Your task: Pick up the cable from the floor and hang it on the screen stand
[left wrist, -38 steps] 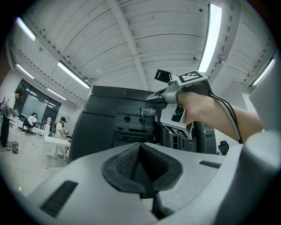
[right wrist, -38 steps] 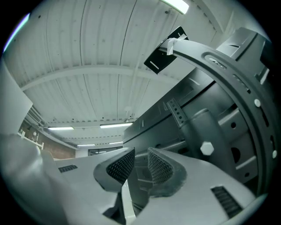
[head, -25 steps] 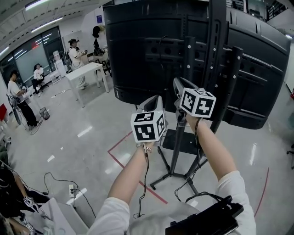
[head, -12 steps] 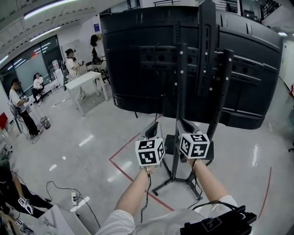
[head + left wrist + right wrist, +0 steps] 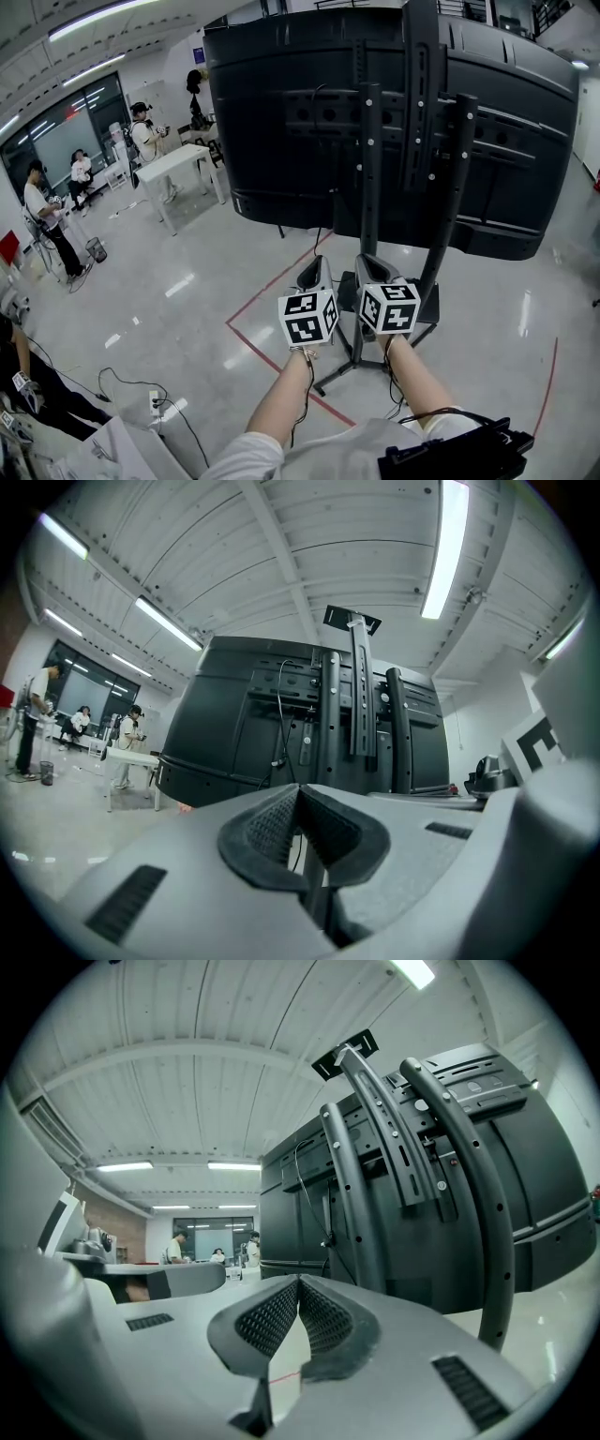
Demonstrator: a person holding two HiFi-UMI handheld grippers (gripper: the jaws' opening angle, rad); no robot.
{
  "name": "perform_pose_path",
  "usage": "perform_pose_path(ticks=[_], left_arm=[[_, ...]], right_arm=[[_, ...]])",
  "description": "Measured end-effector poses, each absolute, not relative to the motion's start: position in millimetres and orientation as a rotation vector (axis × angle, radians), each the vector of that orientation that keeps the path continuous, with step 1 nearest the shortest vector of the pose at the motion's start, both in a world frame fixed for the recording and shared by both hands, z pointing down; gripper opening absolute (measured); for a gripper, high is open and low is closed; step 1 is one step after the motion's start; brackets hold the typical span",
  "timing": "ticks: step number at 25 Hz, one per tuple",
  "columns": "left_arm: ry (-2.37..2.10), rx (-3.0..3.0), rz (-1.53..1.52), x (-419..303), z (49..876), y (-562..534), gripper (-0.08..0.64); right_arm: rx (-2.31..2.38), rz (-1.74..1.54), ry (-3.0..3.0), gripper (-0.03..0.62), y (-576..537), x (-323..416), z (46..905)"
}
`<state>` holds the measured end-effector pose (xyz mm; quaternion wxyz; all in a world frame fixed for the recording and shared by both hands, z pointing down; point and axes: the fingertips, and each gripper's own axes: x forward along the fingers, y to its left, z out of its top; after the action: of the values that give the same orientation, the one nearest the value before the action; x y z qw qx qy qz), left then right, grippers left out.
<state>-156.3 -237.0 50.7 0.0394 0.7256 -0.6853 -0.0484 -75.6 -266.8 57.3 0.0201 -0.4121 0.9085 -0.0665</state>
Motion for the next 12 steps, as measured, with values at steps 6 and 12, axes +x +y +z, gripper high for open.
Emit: perform_pose_path(ticks=[6,12], left_arm=[[-2.098,2.214,-0.161,-155.8,50.5,-240.8,0.003],[-2.092,2.217,-0.169,-152.1,48.8,-248.6,0.002]], right_arm=[[-1.297,-0.197,2.833,0.017,-271.0,-72.6,58.1],[-1.305,-0.193,2.824,0.017,-277.5,-66.7,53.2]])
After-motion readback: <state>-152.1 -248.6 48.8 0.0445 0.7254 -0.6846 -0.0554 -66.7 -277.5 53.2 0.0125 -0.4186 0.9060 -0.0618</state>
